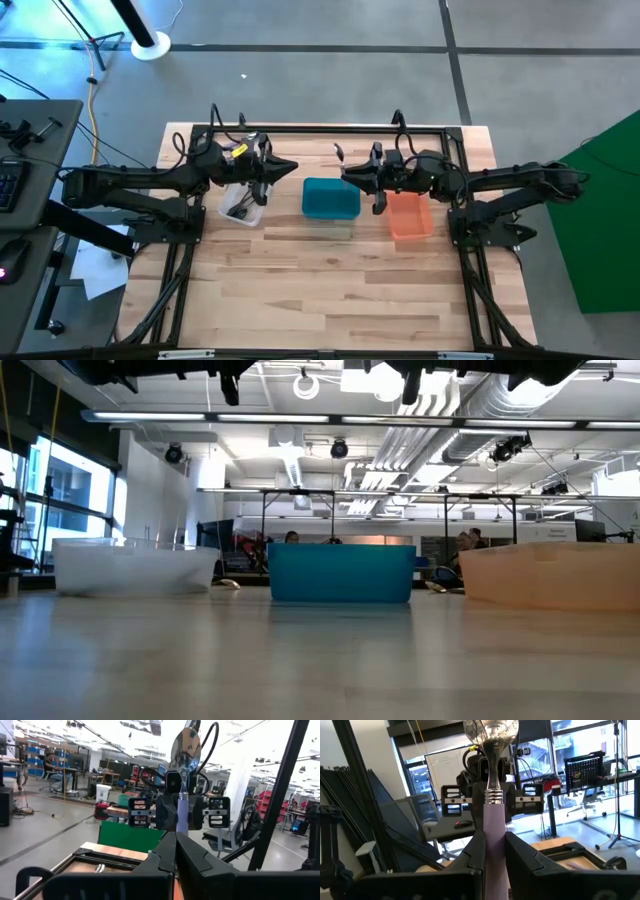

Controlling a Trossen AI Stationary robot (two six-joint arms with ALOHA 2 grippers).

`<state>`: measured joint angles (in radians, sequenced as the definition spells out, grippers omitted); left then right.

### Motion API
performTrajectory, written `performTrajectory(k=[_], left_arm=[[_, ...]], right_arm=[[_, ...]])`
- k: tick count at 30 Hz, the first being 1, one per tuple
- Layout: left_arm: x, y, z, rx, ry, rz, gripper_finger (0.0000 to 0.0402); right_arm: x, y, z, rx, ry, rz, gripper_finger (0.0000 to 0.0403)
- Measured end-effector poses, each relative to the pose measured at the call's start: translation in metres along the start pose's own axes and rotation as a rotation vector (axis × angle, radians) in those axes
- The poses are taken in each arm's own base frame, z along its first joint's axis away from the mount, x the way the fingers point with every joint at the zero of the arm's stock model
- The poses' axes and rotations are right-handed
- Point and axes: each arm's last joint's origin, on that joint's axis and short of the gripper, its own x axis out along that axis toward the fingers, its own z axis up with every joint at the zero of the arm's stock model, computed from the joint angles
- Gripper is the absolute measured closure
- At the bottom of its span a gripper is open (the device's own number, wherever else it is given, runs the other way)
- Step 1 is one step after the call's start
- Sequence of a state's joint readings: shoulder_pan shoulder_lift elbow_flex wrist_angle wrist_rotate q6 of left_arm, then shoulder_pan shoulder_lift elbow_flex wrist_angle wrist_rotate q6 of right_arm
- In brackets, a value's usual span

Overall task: Sort silverware by color (type)
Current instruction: Put the purple spoon into the blue bin

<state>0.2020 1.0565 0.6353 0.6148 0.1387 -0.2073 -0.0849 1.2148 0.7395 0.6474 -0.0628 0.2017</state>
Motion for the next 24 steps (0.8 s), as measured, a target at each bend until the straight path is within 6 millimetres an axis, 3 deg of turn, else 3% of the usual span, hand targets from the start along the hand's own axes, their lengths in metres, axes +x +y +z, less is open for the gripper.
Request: performTrajectory(k=[14, 24], left_arm=[[0.001, 0.003, -0.004, -0.003, 0.027, 0.070, 0.0395], [0.013, 0.004, -0.001, -0.005, 0.042, 0.078, 0.0296]], right_arm=[[0.001, 0.000, 0.000, 0.006, -0.021, -0.006, 0.0370], [0.001, 0.000, 0.000, 0.006, -0.022, -0.010, 0.0370]])
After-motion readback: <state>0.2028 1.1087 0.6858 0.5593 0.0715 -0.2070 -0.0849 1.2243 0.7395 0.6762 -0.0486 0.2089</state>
